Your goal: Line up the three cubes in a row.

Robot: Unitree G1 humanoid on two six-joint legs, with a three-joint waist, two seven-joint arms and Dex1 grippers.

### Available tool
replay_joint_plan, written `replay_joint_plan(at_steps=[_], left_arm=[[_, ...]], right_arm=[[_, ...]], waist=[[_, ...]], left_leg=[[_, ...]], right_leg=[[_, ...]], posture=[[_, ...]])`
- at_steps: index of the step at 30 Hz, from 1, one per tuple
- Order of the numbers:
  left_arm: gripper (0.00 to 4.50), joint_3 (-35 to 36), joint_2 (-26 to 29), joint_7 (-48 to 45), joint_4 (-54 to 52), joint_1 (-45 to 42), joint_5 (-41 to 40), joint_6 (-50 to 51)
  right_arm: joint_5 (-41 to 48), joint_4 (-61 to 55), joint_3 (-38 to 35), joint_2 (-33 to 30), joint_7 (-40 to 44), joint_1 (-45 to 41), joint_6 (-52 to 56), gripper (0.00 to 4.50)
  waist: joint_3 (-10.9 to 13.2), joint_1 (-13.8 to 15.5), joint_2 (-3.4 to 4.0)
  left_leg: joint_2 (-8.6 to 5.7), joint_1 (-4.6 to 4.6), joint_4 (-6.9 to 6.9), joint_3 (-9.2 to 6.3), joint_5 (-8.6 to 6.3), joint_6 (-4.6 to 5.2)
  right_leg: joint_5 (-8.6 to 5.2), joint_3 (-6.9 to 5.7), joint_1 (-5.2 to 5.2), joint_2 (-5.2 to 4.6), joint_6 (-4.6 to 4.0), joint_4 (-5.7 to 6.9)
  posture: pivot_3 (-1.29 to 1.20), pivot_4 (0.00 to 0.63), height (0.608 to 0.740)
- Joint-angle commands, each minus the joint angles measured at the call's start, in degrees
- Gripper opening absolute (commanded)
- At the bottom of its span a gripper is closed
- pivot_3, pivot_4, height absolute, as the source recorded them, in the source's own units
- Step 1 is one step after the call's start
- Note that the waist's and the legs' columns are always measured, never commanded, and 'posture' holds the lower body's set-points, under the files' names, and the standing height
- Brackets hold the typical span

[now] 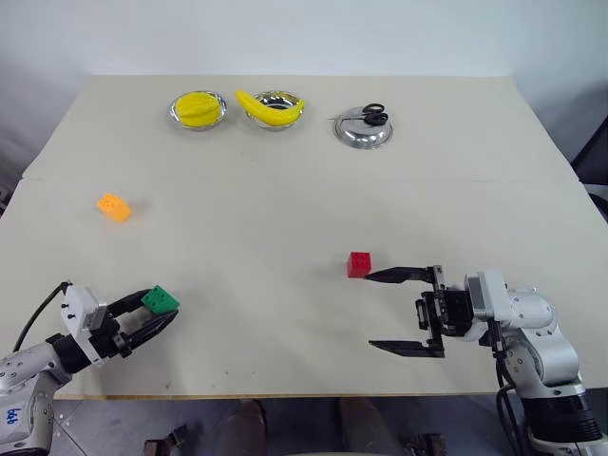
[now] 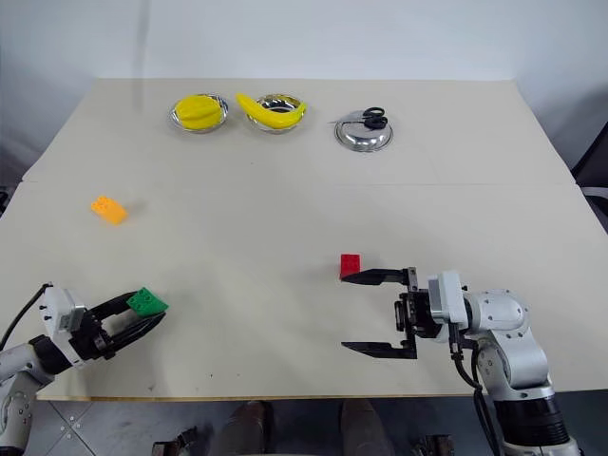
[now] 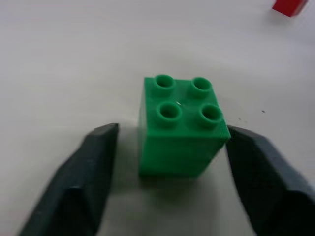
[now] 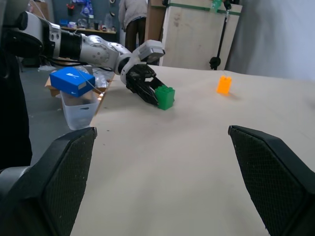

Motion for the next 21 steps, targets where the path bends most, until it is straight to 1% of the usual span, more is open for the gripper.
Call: replay_joint_plan(at_steps=[1, 2, 6, 7, 9, 10, 12, 14, 17, 19, 21], left_arm=[[1.81, -2.49, 1.27, -2.38, -2.56, -2.06, -0.95, 0.68], [1.53, -4.29, 1.92, -3.51, -3.83, -3.52, -0.99, 1.52], [1.51, -13.76, 3.68, -8.32, -5.78, -11.84, 1.99, 2.01], [1.51, -17.91, 1.83, -9.41, -4.13, -17.30, 3.15, 2.26], [1.51, -23.27, -1.11, -10.44, -0.93, -24.92, 4.86, 2.47], [1.51, -26.34, -3.48, -11.14, 2.29, -29.25, 6.95, 0.89], [1.51, -30.32, -6.86, -12.06, 7.42, -35.09, 9.77, -1.19], [1.51, -33.09, -9.99, -11.82, 12.45, -40.19, 12.11, -2.47], [1.51, -37.25, -15.45, -13.96, 22.40, -49.56, 15.27, -4.80], [1.51, -38.05, -17.23, -13.56, 29.37, -54.38, 17.60, -7.21], [1.51, -37.92, -18.12, -13.58, 34.42, -57.29, 18.76, -9.87]], right_arm=[[0.02, 2.21, -4.56, -3.00, 0.81, 1.35, -2.07, 4.50], [-0.05, 2.92, -5.55, -3.83, 0.74, 1.85, -2.26, 4.50], [0.14, 4.90, -8.51, -6.44, 0.85, 3.52, -2.45, 4.50], [0.22, 5.33, -9.44, -7.19, 0.61, 3.81, -2.19, 4.50], [0.24, 5.69, -10.45, -8.16, 0.21, 4.13, -1.84, 4.50], [0.40, 5.53, -10.93, -8.61, -0.21, 4.45, -1.32, 4.50], [0.74, 5.04, -11.56, -9.31, -0.57, 5.14, -0.51, 4.50], [1.14, 4.19, -12.22, -9.94, -0.76, 6.22, 0.22, 4.50], [2.44, 0.99, -13.90, -10.78, -1.70, 9.71, 2.38, 4.50], [2.86, -0.98, -14.82, -10.78, -2.57, 11.67, 3.10, 4.50], [2.97, -2.04, -15.41, -10.58, -3.30, 12.59, 3.34, 4.50]], waist=[[0.00, 0.34, 0.00], [0.00, 0.63, 0.00], [0.00, 1.63, 0.01], [0.00, 1.60, 0.01], [0.01, 2.18, 0.08], [0.01, 2.34, 0.08], [0.00, 2.38, 0.08], [0.00, 1.53, 0.07], [0.01, 1.40, 0.07], [0.04, 1.33, 0.03], [0.05, 1.03, -0.01]], left_leg=[[-0.01, 0.00, 0.00, 0.00, 0.00, 0.00], [-0.02, 0.00, 0.02, -0.01, 0.00, 0.00], [-0.04, 0.01, 0.10, -0.03, 0.01, -0.02], [-0.04, 0.01, 0.10, -0.03, 0.01, -0.02], [-0.11, 0.02, 0.15, -0.05, 0.02, -0.01], [-0.11, 0.00, 0.21, -0.03, 0.02, -0.01], [-0.11, 0.00, 0.33, -0.02, 0.03, -0.03], [-0.10, 0.00, 0.35, 0.06, 0.09, -0.13], [-0.09, -0.11, 0.32, 0.04, 0.08, -0.11], [-0.10, -0.15, 0.36, 0.03, 0.08, -0.12], [-0.10, -0.16, 0.43, 0.04, 0.08, -0.11]], right_leg=[[0.00, 0.00, 0.01, 0.00, 0.00, 0.00], [0.00, -0.01, 0.04, 0.00, 0.00, 0.00], [0.02, -0.02, 0.08, 0.00, 0.02, 0.01], [0.02, -0.02, 0.09, 0.00, 0.04, 0.01], [0.04, -0.01, 0.14, 0.00, 0.07, 0.01], [0.06, -0.01, 0.13, 0.00, 0.10, 0.00], [0.08, 0.00, 0.18, 0.01, 0.14, 0.00], [0.08, 0.05, 0.17, 0.03, 0.14, -0.04], [0.08, 0.03, 0.09, 0.06, 0.14, -0.07], [0.08, 0.02, 0.09, 0.06, 0.14, -0.08], [0.08, 0.03, 0.09, 0.07, 0.14, -0.07]], posture=[[0.00, 0.150, 0.740], [0.00, 0.150, 0.740], [0.00, 0.150, 0.740], [0.00, 0.150, 0.740], [0.00, 0.150, 0.740], [0.00, 0.150, 0.740], [0.00, 0.150, 0.740], [0.00, 0.150, 0.740], [0.00, 0.150, 0.740], [0.00, 0.150, 0.740], [0.00, 0.150, 0.740]])
